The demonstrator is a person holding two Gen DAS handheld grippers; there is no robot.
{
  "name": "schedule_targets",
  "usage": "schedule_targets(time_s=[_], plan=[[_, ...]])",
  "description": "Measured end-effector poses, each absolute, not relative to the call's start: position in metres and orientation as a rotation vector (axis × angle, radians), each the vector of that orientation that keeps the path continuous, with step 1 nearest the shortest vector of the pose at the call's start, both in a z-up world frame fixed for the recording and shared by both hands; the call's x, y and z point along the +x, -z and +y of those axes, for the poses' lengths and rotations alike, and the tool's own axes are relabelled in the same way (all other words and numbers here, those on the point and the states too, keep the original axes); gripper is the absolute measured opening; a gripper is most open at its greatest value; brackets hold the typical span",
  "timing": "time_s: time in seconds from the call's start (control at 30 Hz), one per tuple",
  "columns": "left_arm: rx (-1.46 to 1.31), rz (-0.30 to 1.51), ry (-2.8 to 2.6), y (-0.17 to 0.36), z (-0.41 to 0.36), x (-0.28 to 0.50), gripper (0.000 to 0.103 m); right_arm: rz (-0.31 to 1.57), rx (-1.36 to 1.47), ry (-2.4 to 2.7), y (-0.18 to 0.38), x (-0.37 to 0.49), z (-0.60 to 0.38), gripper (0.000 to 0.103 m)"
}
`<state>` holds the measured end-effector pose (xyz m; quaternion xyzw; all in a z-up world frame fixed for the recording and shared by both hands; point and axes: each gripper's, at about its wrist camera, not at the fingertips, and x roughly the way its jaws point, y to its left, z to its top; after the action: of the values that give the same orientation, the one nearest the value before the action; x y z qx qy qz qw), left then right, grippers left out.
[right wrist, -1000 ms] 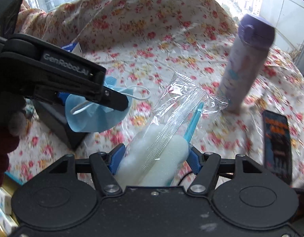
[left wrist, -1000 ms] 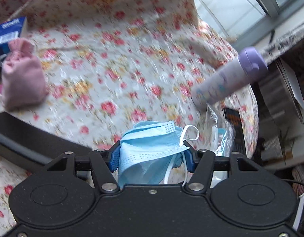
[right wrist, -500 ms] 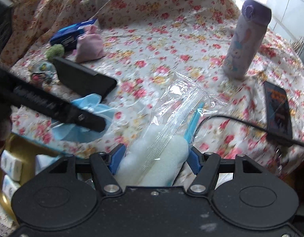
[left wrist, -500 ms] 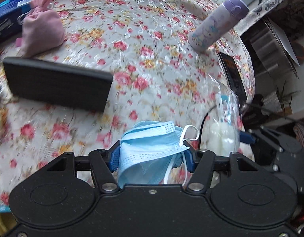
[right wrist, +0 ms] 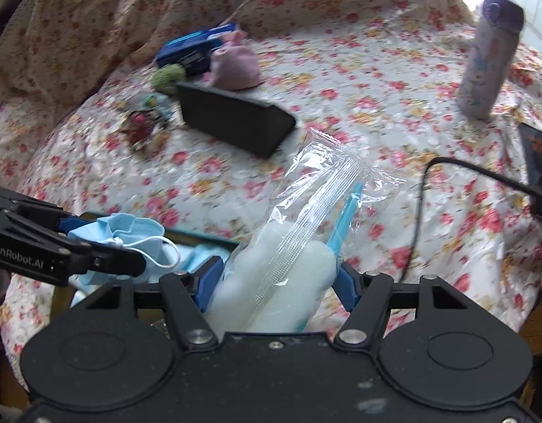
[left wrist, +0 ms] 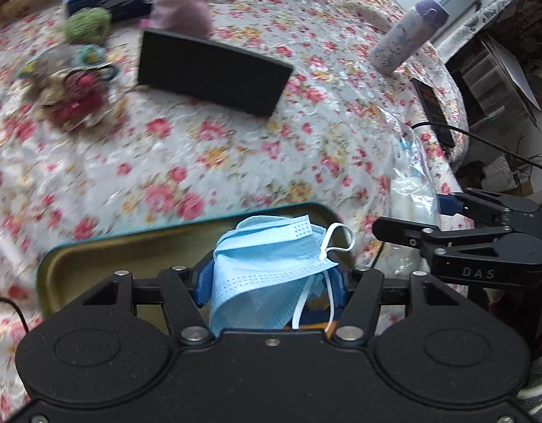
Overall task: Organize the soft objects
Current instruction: 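Carry the plastic bag with right while left carries the blue mask toward the tray, then release the plastic bag into the tray with right while left drops the mask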
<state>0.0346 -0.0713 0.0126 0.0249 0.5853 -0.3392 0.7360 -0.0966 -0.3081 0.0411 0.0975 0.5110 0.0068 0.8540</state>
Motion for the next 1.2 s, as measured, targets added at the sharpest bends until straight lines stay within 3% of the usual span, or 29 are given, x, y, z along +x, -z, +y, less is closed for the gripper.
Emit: schedule_targets(time_s=[0.67,1.2], plan=[[-0.095,1.270,0.363,0.013,0.029,0.037,0.057,1.146,0.045,-0.385,-0.029,-0.102,-0.174,0.065],[0.097,1.269,0.394,0.039,0.000,0.065,0.062,1.162,0.008,-0.414,-0.022,-0.089,-0.159,0.065]])
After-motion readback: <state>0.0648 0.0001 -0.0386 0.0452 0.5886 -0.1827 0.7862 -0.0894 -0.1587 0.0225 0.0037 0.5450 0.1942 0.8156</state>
